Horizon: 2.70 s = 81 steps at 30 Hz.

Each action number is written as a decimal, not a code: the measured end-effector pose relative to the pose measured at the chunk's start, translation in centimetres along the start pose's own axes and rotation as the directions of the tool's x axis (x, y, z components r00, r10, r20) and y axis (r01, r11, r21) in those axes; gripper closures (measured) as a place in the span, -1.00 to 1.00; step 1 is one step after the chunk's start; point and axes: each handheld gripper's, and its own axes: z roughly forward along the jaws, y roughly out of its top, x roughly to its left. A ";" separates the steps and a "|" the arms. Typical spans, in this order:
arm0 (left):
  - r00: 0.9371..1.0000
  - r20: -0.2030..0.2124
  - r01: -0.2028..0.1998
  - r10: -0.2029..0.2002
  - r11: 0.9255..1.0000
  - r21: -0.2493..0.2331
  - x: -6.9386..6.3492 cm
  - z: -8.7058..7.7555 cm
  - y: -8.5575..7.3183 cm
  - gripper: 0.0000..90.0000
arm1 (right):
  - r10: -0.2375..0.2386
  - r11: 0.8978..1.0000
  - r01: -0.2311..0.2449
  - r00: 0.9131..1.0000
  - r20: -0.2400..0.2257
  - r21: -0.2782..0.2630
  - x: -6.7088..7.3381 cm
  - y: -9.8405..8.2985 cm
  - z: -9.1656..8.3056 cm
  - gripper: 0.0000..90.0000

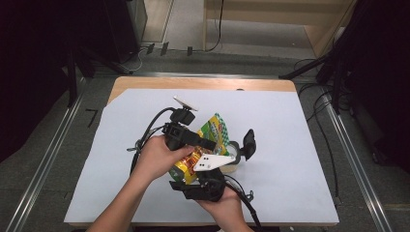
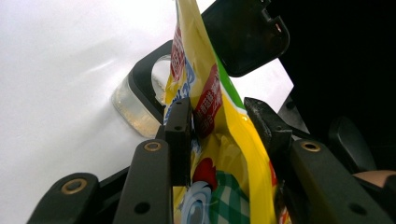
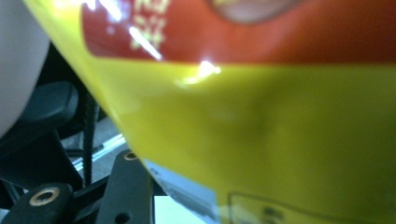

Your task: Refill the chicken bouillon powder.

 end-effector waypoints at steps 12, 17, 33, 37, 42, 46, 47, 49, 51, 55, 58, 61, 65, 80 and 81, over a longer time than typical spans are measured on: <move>0.999 0.017 -0.029 0.029 1.000 -0.002 -0.1 0.0 0.0 0.32 | 0.043 0.999 -0.044 0.999 -0.034 -0.024 -0.1 0.1 -0.4 0.41; 0.999 0.039 -0.006 0.006 1.000 0.005 0.1 -0.2 0.1 0.26 | 0.062 0.997 -0.064 0.997 -0.056 -0.041 -0.1 0.3 -0.5 0.42; 0.999 -0.035 -0.001 0.002 1.000 0.007 -0.7 -0.2 0.3 0.52 | 0.054 0.998 -0.057 0.997 -0.054 -0.040 -0.1 0.3 -0.4 0.28; 0.998 -0.057 0.014 -0.013 1.000 0.005 -0.9 -0.1 0.3 0.58 | 0.021 1.000 -0.021 1.000 -0.014 -0.017 0.3 0.2 0.1 0.26; 0.996 -0.081 0.023 -0.023 1.000 -0.001 -1.2 -0.1 0.2 0.62 | 0.021 1.000 -0.021 1.000 0.006 -0.019 0.3 0.2 0.0 0.35; 0.996 -0.085 0.028 -0.028 1.000 0.004 -1.5 -0.2 0.4 0.63 | 0.041 0.998 -0.042 0.999 -0.034 -0.041 0.2 0.2 -0.3 0.42; 0.996 -0.085 0.024 -0.023 1.000 0.006 -1.6 -0.3 0.5 0.63 | 0.043 0.998 -0.044 0.998 -0.037 -0.048 0.2 0.2 -0.3 0.43; 0.996 -0.088 0.019 -0.018 1.000 0.007 -1.7 -0.3 0.6 0.62 | 0.044 0.997 -0.046 0.998 -0.034 -0.059 0.2 0.3 -0.3 0.43; 0.996 -0.085 0.027 -0.026 1.000 0.013 -1.6 -0.3 0.7 0.62 | 0.049 0.997 -0.051 0.998 -0.037 -0.059 0.2 0.3 -0.3 0.43; 0.997 -0.073 0.043 -0.040 0.998 0.039 -1.2 0.0 1.3 0.62 | 0.071 0.996 -0.073 0.997 -0.039 -0.058 -0.1 0.4 -0.3 0.42; 0.997 -0.069 0.043 -0.039 0.998 0.052 -1.2 0.1 1.8 0.61 | 0.089 0.993 -0.092 0.995 -0.050 -0.073 -0.3 0.5 -0.4 0.43; 0.998 -0.058 0.038 -0.035 0.998 0.058 -1.1 0.3 2.2 0.58 | 0.110 0.990 -0.115 0.992 -0.064 -0.082 -0.6 0.6 -0.7 0.44; 0.999 -0.038 0.038 -0.035 0.996 0.087 -0.7 0.5 2.8 0.55 | 0.123 0.988 -0.129 0.990 -0.065 -0.082 -0.9 0.8 -1.0 0.44; 0.998 -0.051 0.041 -0.034 0.988 0.152 0.1 0.6 4.0 0.77 | 0.133 0.988 -0.138 0.989 -0.070 -0.073 -0.9 1.1 -1.1 0.44; 0.998 -0.048 0.049 -0.043 0.988 0.149 0.1 0.6 4.0 0.77 | 0.135 0.988 -0.140 0.988 -0.070 -0.070 -1.0 1.1 -1.0 0.44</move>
